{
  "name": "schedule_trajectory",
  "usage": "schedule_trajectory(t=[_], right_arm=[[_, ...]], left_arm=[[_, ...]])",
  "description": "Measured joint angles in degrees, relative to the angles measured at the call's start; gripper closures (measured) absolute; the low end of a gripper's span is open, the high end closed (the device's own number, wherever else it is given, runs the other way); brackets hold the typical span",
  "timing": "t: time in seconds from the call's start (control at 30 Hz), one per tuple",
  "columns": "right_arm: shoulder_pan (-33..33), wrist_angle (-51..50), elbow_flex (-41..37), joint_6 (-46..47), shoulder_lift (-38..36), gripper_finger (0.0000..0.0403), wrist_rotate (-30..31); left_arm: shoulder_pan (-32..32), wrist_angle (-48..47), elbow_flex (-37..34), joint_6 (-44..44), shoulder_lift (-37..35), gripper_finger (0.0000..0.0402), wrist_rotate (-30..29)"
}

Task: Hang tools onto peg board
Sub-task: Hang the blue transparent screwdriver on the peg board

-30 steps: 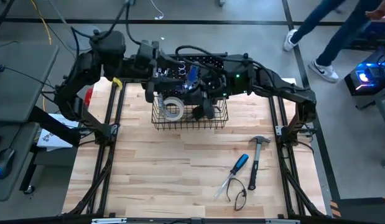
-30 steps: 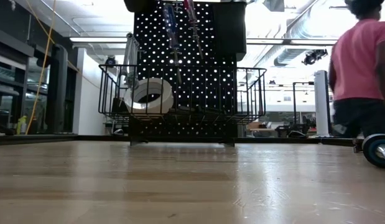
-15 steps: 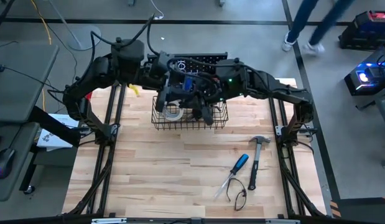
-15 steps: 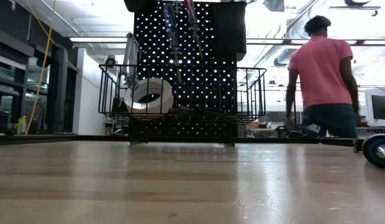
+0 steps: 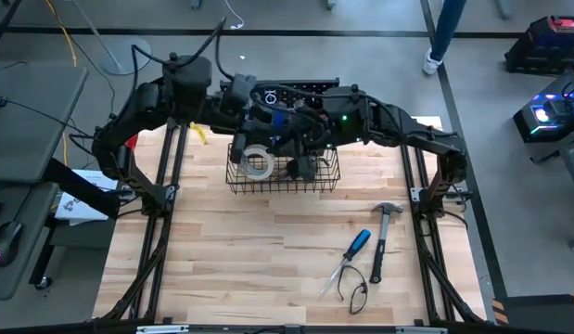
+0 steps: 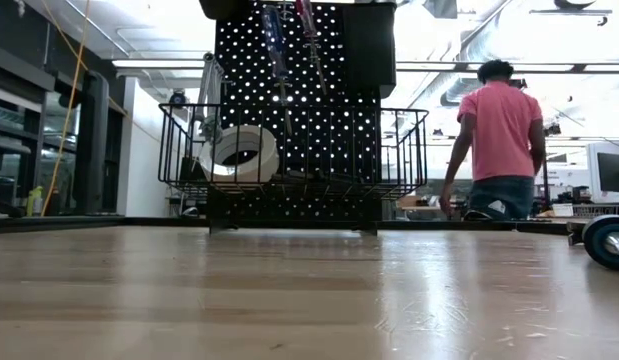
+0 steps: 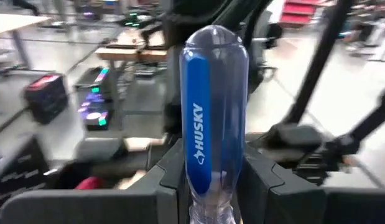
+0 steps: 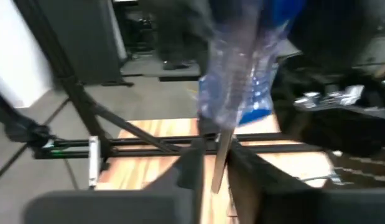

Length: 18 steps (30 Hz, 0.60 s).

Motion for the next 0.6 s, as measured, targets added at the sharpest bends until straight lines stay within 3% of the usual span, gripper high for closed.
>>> schedule_trajectory(t=[0.2, 0.3, 0.47, 0.6], right_arm=[[0.2, -7.8, 7.3, -6.0, -0.6, 0.0243, 10.7], [0.4, -2.5, 6.4, -9.3, -2.4, 0.0206, 15.4], [-0.8, 10.0, 6.6, -5.5, -4.2, 0.0189, 16.6], [-1.8, 11.9, 6.4, -2.8, -3.3, 0.0188, 15.3]], left_arm=[[4.3, -2.0, 0.1, 1.2, -3.7, 0.0324, -4.1], [4.8, -5.2, 0.2, 2.5, -4.1, 0.0324, -3.7], [3.6, -5.0, -0.1, 4.6, -2.4, 0.0324, -4.1], [2.5, 0.5, 0.1, 7.4, -1.8, 0.0324, -6.4]])
